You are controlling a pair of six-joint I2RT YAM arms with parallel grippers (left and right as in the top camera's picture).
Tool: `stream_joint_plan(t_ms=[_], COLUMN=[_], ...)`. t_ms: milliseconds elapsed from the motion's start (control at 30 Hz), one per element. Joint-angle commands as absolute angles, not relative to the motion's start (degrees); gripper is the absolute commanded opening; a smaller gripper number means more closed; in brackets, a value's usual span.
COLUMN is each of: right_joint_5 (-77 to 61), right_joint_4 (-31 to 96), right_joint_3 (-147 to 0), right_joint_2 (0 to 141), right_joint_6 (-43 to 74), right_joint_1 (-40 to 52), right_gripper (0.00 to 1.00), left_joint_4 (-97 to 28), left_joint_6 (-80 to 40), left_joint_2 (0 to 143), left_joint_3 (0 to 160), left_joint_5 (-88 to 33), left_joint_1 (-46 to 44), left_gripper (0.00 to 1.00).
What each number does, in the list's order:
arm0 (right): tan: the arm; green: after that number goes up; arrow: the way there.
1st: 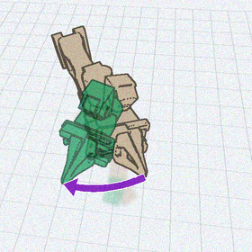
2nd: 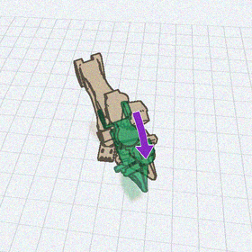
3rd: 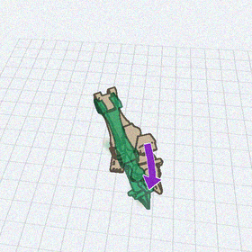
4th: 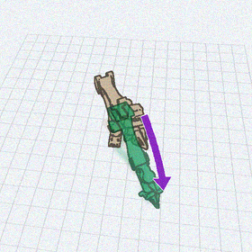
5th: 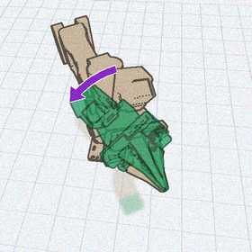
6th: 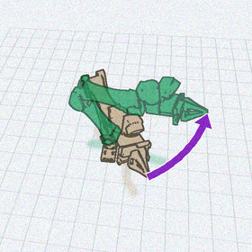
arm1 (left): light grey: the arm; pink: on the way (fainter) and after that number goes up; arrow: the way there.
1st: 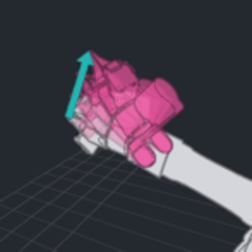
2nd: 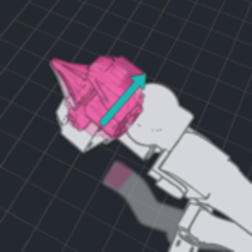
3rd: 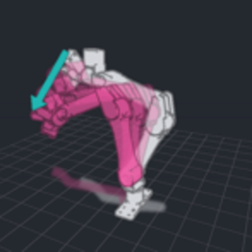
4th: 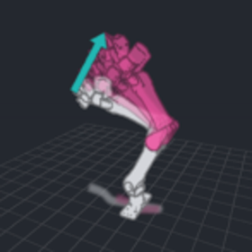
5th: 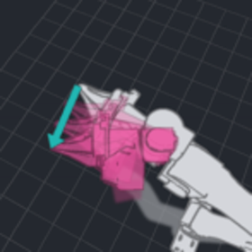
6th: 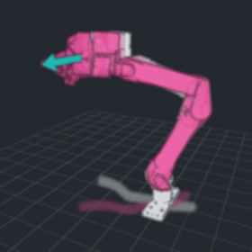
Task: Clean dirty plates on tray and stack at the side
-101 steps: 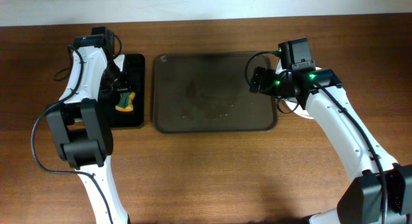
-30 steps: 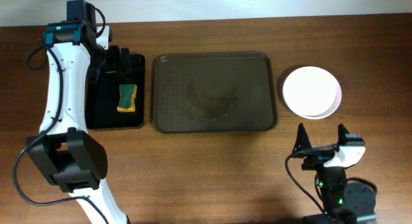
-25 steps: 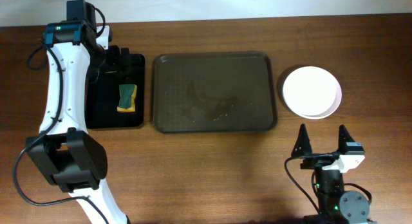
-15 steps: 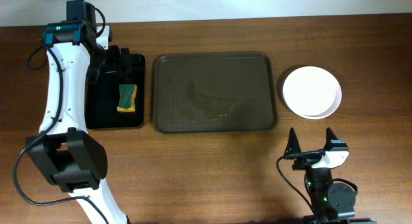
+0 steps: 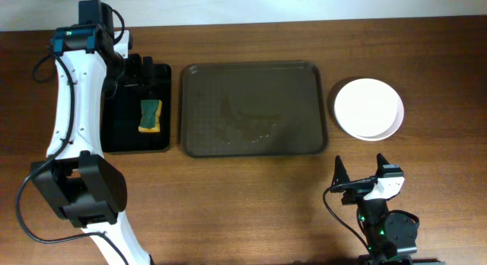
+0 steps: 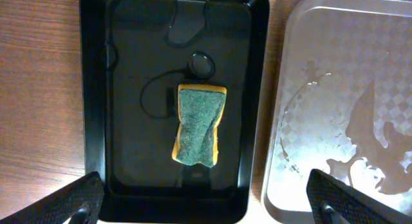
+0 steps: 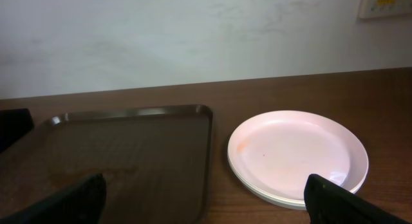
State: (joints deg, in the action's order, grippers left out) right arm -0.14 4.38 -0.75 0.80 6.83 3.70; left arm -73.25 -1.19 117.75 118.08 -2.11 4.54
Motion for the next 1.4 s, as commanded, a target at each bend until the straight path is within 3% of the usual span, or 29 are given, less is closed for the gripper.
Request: stream_joint_plan(t_ms=[0,400,633,767,1367], right_joint_5=[-0.84,-0.86,-0.86,-0.86,-0.84], right_joint_4=[4.51,4.51,4.51,4.51,4.51], right_joint_3=[-0.32,-0.32,-0.32,-0.32,-0.32], right_joint_2=[0.40,0.40,0.40,0.40,0.40], right_joint_6=[6.42,6.42,6.42,6.42,6.42], right_joint_1=[3.40,3.40,3.40,3.40,3.40], right_gripper=[0.98,0.98,0.98,0.98,0.98], left_joint_4=[-73.32,-73.36,-74.00,-66.65,-14.11], left_joint_6=[-1.74,-1.72,-1.21,4.05,6.55], left_joint_2=[117.95,114.87,96.75,82.67,21.89], left_joint_3=[118.32,118.32,118.08,111.55,29.52], left_joint_5=[-2.57,0.08,3.99,3.95,3.81], left_joint_1=[4.67,4.67,3.90,3.92,4.62], left_gripper=[0.99,0.99,0.99,0.99,0.99])
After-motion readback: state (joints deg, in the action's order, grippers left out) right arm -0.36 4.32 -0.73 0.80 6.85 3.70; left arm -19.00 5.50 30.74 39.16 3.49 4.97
